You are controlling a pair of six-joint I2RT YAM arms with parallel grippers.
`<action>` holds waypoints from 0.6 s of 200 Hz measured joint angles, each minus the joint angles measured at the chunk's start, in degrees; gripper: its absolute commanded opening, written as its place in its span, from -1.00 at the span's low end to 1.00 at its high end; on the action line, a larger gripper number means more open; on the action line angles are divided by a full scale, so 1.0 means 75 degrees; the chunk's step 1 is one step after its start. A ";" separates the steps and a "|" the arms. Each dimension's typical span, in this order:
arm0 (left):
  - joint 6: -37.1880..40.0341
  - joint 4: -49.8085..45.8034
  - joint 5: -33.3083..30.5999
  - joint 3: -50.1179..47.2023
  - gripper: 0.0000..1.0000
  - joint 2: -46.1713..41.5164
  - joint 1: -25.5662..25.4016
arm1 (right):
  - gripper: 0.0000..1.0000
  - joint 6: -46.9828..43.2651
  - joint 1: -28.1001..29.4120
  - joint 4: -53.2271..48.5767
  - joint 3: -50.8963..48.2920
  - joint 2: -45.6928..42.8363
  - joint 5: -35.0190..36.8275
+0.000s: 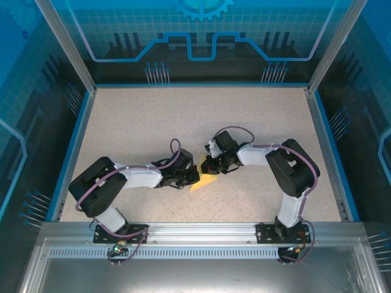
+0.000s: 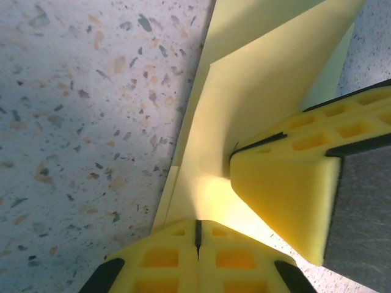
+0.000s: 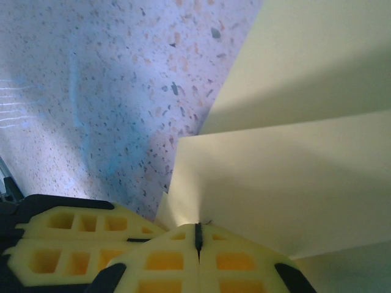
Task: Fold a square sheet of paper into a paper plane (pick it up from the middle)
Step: Fourth fold the wing at the center of the table.
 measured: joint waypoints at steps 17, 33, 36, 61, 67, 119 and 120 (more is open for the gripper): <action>-0.0015 -0.0020 -0.0003 0.0000 -1.00 0.0000 0.0000 | -0.93 -0.0111 -0.0029 0.0131 -0.0137 -0.0195 -0.0029; -0.0015 -0.0044 -0.0020 0.0000 -1.00 0.0000 0.0000 | -0.93 -0.0195 -0.0026 0.0210 -0.0184 -0.0315 -0.0044; -0.0015 -0.0044 -0.0023 0.0000 -1.00 0.0000 0.0000 | -0.93 -0.0207 -0.0026 0.0236 -0.0187 -0.0318 -0.0052; -0.0015 -0.0050 -0.0026 0.0000 -1.00 0.0000 0.0000 | -0.92 -0.0297 -0.0012 0.0376 -0.0373 -0.0323 -0.0052; -0.0015 -0.0050 -0.0026 0.0000 -1.00 0.0000 0.0000 | -0.93 -0.0312 -0.0006 0.0376 -0.0425 -0.0323 -0.0052; -0.0017 -0.0105 -0.0026 0.0003 -1.00 -0.0003 0.0000 | -0.93 -0.0466 0.0108 0.0350 -0.0347 -0.0009 -0.0149; -0.0015 -0.0105 -0.0026 0.0003 -1.00 -0.0003 0.0000 | -0.93 -0.0475 0.0111 0.0350 -0.0332 0.0000 -0.0149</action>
